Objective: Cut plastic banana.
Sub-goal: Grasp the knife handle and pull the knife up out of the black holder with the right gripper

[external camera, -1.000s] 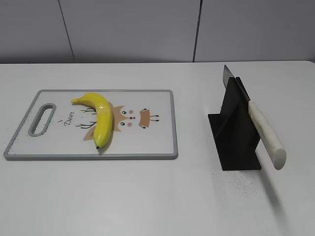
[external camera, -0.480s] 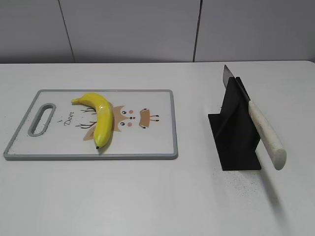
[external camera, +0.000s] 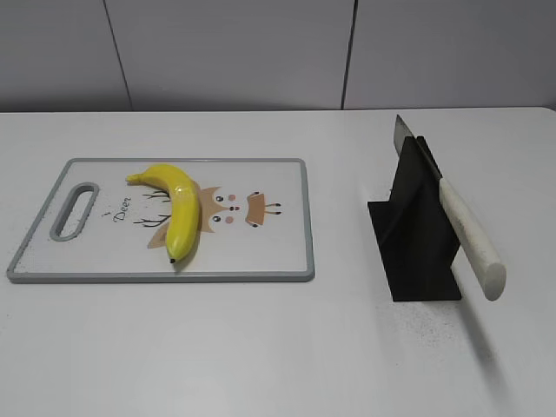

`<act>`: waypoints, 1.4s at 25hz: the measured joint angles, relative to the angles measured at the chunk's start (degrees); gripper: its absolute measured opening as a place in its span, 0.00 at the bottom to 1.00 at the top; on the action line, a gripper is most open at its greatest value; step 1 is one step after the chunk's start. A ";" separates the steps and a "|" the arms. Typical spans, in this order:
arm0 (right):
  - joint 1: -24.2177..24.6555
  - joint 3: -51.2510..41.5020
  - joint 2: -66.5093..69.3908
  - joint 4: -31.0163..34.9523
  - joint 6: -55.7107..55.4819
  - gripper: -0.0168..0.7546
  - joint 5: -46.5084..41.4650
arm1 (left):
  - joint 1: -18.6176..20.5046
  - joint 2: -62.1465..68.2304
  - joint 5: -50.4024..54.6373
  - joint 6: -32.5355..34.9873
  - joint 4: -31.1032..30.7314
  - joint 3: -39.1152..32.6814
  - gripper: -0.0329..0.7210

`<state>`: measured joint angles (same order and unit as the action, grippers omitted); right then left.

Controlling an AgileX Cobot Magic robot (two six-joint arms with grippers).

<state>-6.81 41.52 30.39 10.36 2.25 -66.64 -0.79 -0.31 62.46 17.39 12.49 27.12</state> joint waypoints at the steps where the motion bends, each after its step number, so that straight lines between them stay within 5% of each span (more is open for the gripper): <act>1: -1.40 0.48 1.33 -0.13 -0.07 0.60 0.00 | 0.00 0.00 0.00 0.00 0.00 0.00 0.82; 13: -13.99 5.82 17.60 -4.35 -4.99 0.60 1.42 | 0.00 0.00 0.00 0.00 0.00 0.00 0.82; 35: -14.29 11.21 52.68 -3.40 -8.01 0.60 11.89 | 0.00 0.00 0.00 0.00 0.00 0.00 0.82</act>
<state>-21.11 52.72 83.07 6.96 -5.76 -54.75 -0.79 -0.31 62.46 17.39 12.49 27.12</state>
